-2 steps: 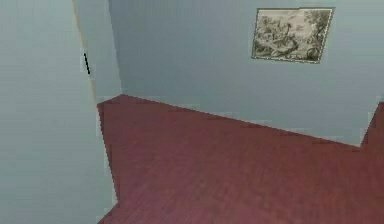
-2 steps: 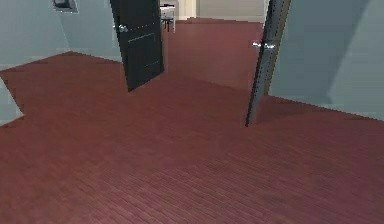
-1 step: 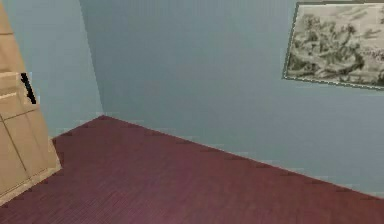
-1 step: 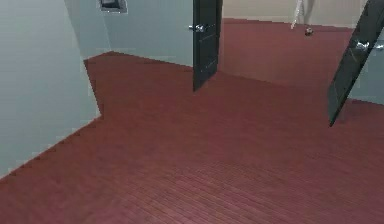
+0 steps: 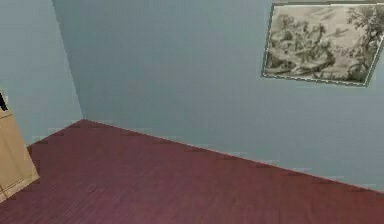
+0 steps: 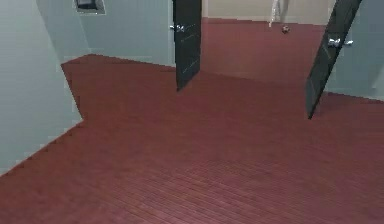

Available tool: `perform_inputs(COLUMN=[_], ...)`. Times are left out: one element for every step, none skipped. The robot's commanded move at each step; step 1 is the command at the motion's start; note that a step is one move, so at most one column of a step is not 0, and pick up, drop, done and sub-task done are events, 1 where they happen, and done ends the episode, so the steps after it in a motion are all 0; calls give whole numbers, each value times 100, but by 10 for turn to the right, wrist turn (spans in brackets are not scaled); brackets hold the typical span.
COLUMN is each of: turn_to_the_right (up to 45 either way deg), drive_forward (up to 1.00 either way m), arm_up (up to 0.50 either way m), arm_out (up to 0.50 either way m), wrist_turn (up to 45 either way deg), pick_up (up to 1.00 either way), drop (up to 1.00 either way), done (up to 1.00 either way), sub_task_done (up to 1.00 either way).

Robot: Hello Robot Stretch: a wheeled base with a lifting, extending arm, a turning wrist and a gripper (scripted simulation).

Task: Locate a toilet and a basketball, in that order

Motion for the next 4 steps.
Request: perform_inputs(turn_to_the_right=[0, -180, 0, -450], drive_forward=[15, 0, 50, 0], arm_up=[0, 0, 0, 0], arm_out=[0, 0, 0, 0], wrist_turn=[0, 0, 0, 0], pick_up=[0, 0, 0, 0], drop=[0, 0, 0, 0], done=[0, 0, 0, 0], sub_task_done=[0, 0, 0, 0])
